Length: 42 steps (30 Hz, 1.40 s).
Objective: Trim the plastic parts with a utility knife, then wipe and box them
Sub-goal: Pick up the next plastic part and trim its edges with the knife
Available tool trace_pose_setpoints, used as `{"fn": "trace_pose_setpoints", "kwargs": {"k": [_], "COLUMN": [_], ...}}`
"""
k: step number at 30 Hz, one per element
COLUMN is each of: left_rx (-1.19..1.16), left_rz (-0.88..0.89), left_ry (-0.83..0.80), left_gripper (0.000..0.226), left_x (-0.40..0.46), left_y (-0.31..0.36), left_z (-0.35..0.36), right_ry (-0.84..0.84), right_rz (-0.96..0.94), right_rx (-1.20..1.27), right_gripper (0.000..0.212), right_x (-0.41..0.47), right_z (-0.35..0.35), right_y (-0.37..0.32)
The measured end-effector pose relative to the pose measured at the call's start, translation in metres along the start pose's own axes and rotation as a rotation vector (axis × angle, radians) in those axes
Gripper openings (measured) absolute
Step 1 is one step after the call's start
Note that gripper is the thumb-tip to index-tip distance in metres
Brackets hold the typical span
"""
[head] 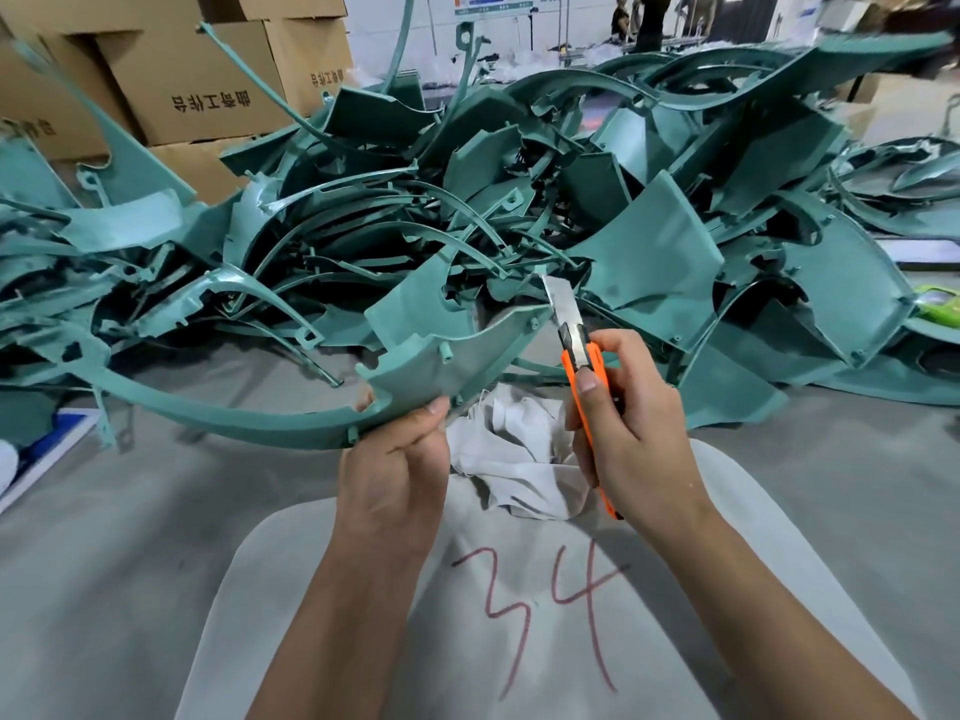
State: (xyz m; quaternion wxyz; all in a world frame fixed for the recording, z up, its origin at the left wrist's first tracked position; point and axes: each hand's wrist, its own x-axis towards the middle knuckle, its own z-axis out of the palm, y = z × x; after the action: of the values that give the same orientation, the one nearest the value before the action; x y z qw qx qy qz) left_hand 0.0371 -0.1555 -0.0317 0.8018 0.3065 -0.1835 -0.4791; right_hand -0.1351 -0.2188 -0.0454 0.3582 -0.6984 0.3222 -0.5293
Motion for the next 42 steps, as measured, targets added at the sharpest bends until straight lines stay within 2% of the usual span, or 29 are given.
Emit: {"fn": "trace_pose_setpoints", "kwargs": {"k": [3,5,8,13,16,18,21,24,26,28,30,32,34,38,42], "left_rx": [0.001,0.167,0.245,0.019,0.057,0.107,0.226,0.398,0.571,0.847,1.093,1.213,1.209,1.06,0.949], "left_rz": [-0.022,0.001,0.028,0.023,0.076,0.127,0.142,0.129,0.159,0.312,0.466,0.508,0.484,0.324,0.161], "left_ry": [0.051,0.047,0.035,0.055,0.008,-0.023,-0.181,-0.189,-0.079,-0.027,-0.095,-0.128,-0.158,-0.228,-0.275], "left_gripper": [0.063,0.062,0.058,0.054,0.069,0.063,0.034,0.041,0.038,0.048,0.053,0.054,0.054,0.056,0.055], "left_x": [0.002,-0.003,-0.004,0.001,-0.001,0.0,0.0,0.001,0.004,0.005,0.006,0.006,0.005,0.0,-0.003], "left_y": [0.0,0.001,0.0,0.0,0.003,0.011,0.026,0.03,0.028,0.022,0.015,0.011,0.009,0.004,0.0], "left_z": [-0.001,-0.001,-0.002,0.001,0.004,-0.002,-0.008,-0.011,-0.009,-0.011,-0.017,-0.02,-0.019,-0.009,-0.007], "right_ry": [0.059,0.025,-0.043,0.07,0.11,0.099,0.078,0.048,0.007,-0.036,-0.075,-0.122,-0.175,-0.24,-0.24], "right_rz": [-0.015,-0.086,-0.14,0.028,0.054,0.077,0.106,0.049,-0.042,-0.141,-0.207,-0.254,-0.275,-0.277,-0.3], "right_rx": [-0.007,0.052,0.044,-0.134,-0.006,0.158,0.256,0.32,0.274,0.15,0.034,-0.055,-0.113,-0.135,-0.109], "right_gripper": [0.012,0.01,0.012,0.018,0.013,0.006,0.007,0.013,0.019,0.022,0.021,0.016,0.014,0.028,0.023], "right_x": [0.001,-0.002,-0.005,0.004,0.005,0.005,0.006,0.007,0.006,0.004,0.002,0.001,0.0,0.0,0.0], "right_z": [-0.002,-0.001,0.002,-0.002,-0.004,-0.005,-0.007,-0.01,-0.011,-0.008,-0.004,-0.003,-0.004,-0.004,-0.006], "right_y": [0.0,-0.004,-0.006,0.005,0.004,0.0,-0.002,-0.005,-0.005,-0.005,-0.004,-0.001,-0.001,-0.002,-0.004]}}
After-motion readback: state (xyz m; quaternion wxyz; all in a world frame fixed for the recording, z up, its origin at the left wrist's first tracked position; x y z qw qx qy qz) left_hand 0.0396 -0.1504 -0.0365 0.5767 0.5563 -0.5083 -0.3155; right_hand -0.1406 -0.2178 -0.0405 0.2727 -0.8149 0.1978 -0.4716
